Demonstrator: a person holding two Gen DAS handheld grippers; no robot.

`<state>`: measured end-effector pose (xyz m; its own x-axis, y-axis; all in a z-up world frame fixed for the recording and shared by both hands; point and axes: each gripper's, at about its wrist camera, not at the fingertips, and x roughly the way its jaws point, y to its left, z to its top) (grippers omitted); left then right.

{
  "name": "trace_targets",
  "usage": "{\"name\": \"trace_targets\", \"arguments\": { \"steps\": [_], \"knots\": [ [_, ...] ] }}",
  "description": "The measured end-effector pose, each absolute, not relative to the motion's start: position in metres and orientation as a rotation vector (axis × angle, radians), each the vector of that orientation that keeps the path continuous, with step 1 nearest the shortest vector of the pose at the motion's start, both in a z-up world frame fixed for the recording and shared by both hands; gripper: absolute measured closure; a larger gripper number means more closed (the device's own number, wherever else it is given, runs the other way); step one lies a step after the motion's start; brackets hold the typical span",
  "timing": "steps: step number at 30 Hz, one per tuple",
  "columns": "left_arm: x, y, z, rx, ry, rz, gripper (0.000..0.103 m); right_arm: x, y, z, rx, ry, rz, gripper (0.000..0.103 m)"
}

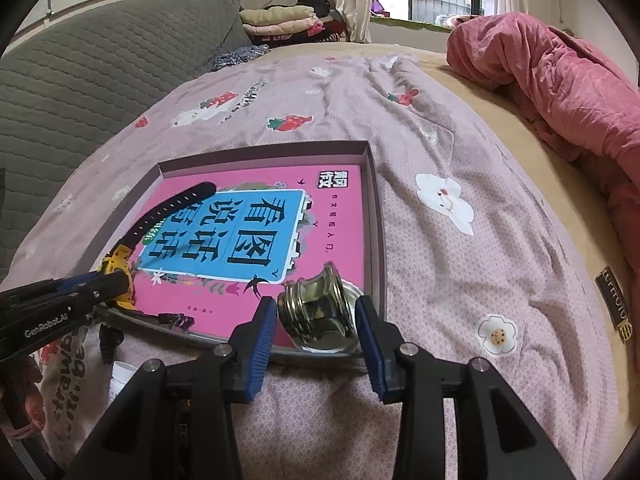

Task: Organize rigid objects
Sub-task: 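Lower the tape measure beside the earbud case while the right tool sets the knob down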

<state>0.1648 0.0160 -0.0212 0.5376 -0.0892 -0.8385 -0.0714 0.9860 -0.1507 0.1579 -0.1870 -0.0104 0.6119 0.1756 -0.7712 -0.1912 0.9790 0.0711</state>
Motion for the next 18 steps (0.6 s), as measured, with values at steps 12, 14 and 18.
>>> {"name": "trace_targets", "arguments": {
  "steps": [12, 14, 18],
  "knots": [
    [0.172, 0.015, -0.021, -0.178, 1.005, -0.019, 0.067, 0.150, -0.193, -0.002, -0.011, 0.859, 0.212, 0.056],
    [0.172, 0.016, -0.021, -0.178, 1.004, -0.018, 0.067, 0.149, -0.194, -0.001, -0.006, 0.855, 0.210, 0.056],
    [0.172, 0.017, -0.021, -0.186, 1.005, -0.018, 0.065, 0.147, -0.195, 0.002, 0.005, 0.849, 0.212, 0.056]
  ]
}}
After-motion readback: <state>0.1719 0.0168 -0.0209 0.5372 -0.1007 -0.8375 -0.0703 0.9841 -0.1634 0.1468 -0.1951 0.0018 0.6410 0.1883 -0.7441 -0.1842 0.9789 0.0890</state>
